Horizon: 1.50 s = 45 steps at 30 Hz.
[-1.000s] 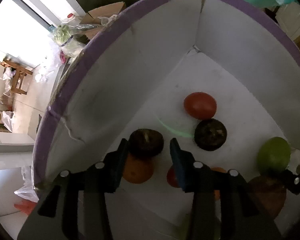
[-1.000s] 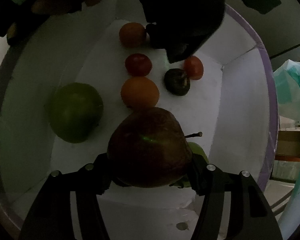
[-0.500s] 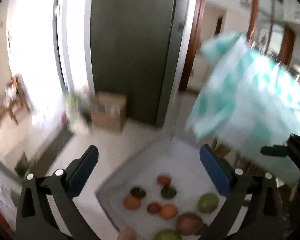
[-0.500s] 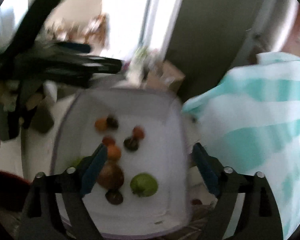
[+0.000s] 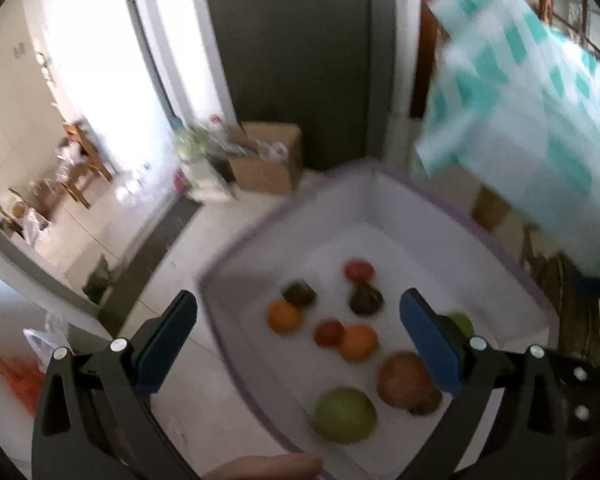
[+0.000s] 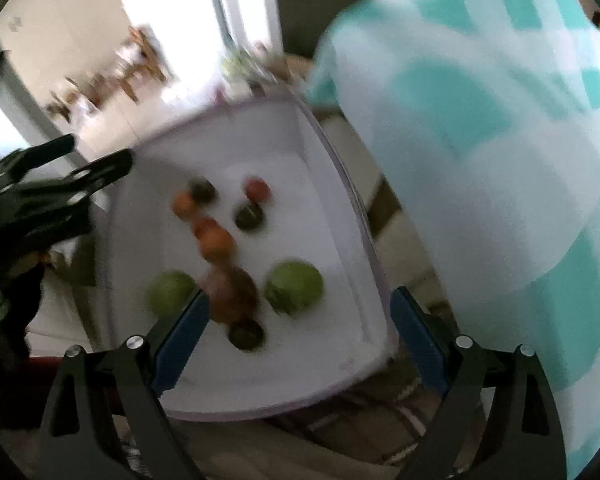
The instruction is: Organize fruits
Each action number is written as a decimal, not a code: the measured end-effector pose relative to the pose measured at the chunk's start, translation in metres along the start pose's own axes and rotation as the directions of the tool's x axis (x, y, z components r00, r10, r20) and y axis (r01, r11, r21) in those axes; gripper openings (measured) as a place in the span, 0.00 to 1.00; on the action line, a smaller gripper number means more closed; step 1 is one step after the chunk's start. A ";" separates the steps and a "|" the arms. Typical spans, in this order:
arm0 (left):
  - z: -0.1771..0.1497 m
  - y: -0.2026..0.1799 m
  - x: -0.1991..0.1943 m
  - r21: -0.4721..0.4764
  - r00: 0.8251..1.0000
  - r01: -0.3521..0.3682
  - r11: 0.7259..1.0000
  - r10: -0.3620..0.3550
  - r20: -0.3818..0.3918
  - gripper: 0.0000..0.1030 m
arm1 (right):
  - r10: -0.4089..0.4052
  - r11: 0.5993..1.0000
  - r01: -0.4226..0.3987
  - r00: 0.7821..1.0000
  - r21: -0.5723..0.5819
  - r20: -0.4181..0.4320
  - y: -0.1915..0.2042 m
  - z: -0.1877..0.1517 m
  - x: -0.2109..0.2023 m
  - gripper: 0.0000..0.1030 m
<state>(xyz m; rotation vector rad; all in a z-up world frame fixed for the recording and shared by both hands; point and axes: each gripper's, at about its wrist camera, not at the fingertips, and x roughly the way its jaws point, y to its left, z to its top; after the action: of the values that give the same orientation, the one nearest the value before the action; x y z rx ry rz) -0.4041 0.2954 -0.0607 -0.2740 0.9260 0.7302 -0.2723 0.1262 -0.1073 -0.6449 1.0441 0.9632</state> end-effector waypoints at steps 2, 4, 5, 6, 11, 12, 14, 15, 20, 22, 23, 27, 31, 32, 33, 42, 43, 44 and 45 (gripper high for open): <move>-0.010 -0.012 0.007 0.017 0.999 0.009 1.000 -0.008 -0.035 0.99 | -0.012 1.000 0.012 1.000 0.005 -0.022 0.000 -0.001 0.013 0.86; -0.019 -0.018 0.013 0.019 0.998 0.032 0.999 -0.031 -0.061 0.99 | -0.039 0.999 0.039 0.999 -0.010 -0.035 0.004 -0.001 0.024 0.86; -0.023 -0.019 0.017 0.016 0.996 0.043 0.999 -0.041 -0.074 0.99 | -0.051 0.999 0.051 0.998 -0.018 -0.038 0.006 -0.001 0.027 0.86; -0.026 -0.021 0.021 0.013 0.996 0.048 0.999 -0.046 -0.081 0.99 | -0.062 0.998 0.061 0.997 -0.025 -0.041 0.008 -0.001 0.030 0.86; -0.035 -0.022 0.036 -0.008 0.993 0.060 0.998 -0.060 -0.105 0.99 | -0.069 0.997 0.067 0.996 -0.034 -0.059 0.012 -0.005 0.040 0.86; -0.036 -0.022 0.039 -0.012 0.992 0.061 0.998 -0.063 -0.112 0.99 | -0.067 0.997 0.065 0.996 -0.034 -0.067 0.012 -0.005 0.043 0.86; -0.037 -0.021 0.043 -0.022 0.990 0.064 0.998 -0.066 -0.122 0.99 | -0.061 0.998 0.058 0.995 -0.039 -0.078 0.013 -0.006 0.045 0.86; -0.038 -0.020 0.044 -0.025 0.990 0.065 0.998 -0.068 -0.125 0.99 | -0.060 0.998 0.057 0.995 -0.042 -0.081 0.014 -0.006 0.045 0.86; -0.039 -0.019 0.046 -0.033 0.989 0.072 0.997 -0.076 -0.129 0.99 | -0.057 0.997 0.052 0.995 -0.064 -0.084 0.019 -0.008 0.046 0.86; -0.039 -0.019 0.047 -0.031 0.989 0.073 0.997 -0.077 -0.129 0.99 | -0.056 0.996 0.050 0.995 -0.068 -0.084 0.020 -0.008 0.045 0.86; -0.039 -0.019 0.046 -0.030 0.989 0.075 0.997 -0.078 -0.129 0.99 | -0.055 0.996 0.050 0.995 -0.069 -0.084 0.021 -0.009 0.045 0.86; -0.040 -0.020 0.047 -0.029 0.988 0.075 0.997 -0.078 -0.132 0.99 | -0.053 0.996 0.047 0.995 -0.069 -0.084 0.021 -0.009 0.044 0.86; -0.040 -0.022 0.049 -0.029 0.987 0.076 0.997 -0.079 -0.138 0.99 | -0.049 0.996 0.043 0.995 -0.072 -0.087 0.021 -0.010 0.043 0.86; -0.040 -0.023 0.049 -0.028 0.987 0.076 0.997 -0.079 -0.139 0.99 | -0.048 0.996 0.042 0.995 -0.073 -0.088 0.021 -0.010 0.044 0.86; -0.040 -0.022 0.049 -0.027 0.987 0.078 0.997 -0.081 -0.139 0.99 | -0.047 0.996 0.041 0.995 -0.074 -0.089 0.021 -0.010 0.043 0.86; -0.041 -0.024 0.049 -0.025 0.986 0.082 0.996 -0.084 -0.142 0.99 | -0.047 0.996 0.040 0.994 -0.075 -0.095 0.021 -0.011 0.044 0.86; -0.040 -0.024 0.049 -0.024 0.986 0.082 0.996 -0.085 -0.141 0.99 | -0.047 0.996 0.040 0.994 -0.076 -0.095 0.021 -0.011 0.044 0.86; -0.041 -0.023 0.050 -0.025 0.986 0.082 0.996 -0.085 -0.141 0.99 | -0.047 0.996 0.039 0.994 -0.077 -0.095 0.022 -0.011 0.044 0.86; -0.041 -0.023 0.050 -0.025 0.986 0.082 0.996 -0.085 -0.142 0.99 | -0.047 0.996 0.039 0.994 -0.078 -0.096 0.022 -0.011 0.044 0.86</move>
<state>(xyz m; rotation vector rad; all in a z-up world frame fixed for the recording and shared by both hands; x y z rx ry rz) -0.3949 0.2804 -0.1265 -0.3833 1.0381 0.6485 -0.2885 0.1417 -0.1525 -0.7807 1.0794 0.9448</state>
